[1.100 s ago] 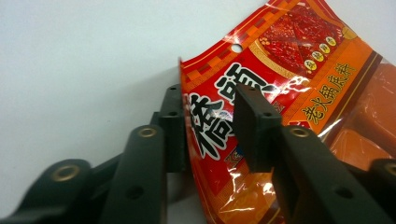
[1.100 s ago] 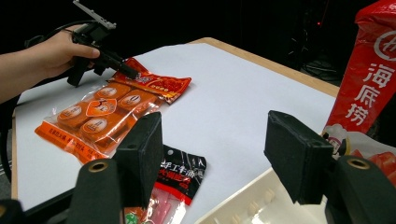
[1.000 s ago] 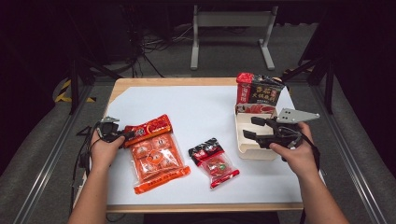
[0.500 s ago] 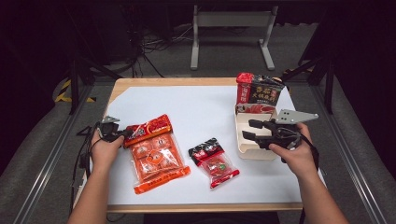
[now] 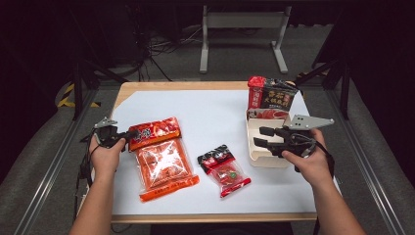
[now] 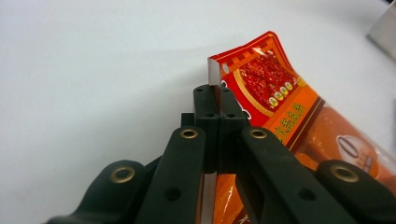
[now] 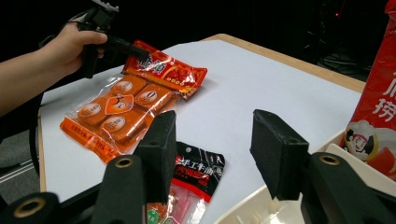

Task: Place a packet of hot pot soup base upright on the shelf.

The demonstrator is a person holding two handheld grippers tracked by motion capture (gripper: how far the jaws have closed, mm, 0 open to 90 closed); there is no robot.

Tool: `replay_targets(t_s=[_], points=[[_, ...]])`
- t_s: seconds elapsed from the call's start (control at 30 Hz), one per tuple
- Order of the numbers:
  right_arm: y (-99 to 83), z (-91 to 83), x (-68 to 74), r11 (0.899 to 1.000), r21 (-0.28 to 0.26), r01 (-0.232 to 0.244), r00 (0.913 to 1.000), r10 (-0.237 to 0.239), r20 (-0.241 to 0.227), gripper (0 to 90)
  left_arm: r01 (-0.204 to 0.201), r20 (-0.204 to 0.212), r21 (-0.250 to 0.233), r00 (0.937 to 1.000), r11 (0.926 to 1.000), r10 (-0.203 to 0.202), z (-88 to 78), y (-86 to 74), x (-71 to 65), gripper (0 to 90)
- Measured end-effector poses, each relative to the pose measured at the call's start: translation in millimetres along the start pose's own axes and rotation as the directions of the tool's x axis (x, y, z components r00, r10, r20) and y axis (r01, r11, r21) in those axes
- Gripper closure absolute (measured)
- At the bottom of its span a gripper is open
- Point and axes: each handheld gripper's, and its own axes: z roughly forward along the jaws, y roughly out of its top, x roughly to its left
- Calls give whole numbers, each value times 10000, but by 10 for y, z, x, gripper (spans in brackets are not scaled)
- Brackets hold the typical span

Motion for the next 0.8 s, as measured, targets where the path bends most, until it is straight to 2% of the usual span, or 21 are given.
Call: replay_targets(t_s=[0.03,0.07,0.2,0.27,0.37,0.5,0.63,0.8], points=[[11,3,3,10000,-13,2,10000,-2,33,493,62,172,-313,9998,9995,-57,-49,42,-31,899],[23,6,7,10000,-47,-13,10000,13,25,489,62,172,-313,9998,9995,-57,-49,42,-31,899],[77,15,33,9999,-125,28,10000,-28,-39,488,-14,393,-821,9992,9966,46,-183,126,-115,899],[91,17,42,9999,-121,48,10000,-48,-46,488,-25,439,-887,9990,9961,65,-204,140,-129,899],[132,24,66,9998,-148,100,9999,-101,-102,488,-123,617,-1238,9979,9922,201,-306,201,-210,899],[172,47,103,9998,-65,173,9997,-174,-181,486,-365,838,-1685,9952,9850,512,-422,266,-320,899],[205,84,132,9995,114,298,9992,-295,-258,476,-664,871,-2079,9925,9759,861,-492,312,-432,899],[246,109,140,9994,111,324,9990,-320,-308,475,-700,1042,-2368,9898,9690,970,-539,340,-513,900]])
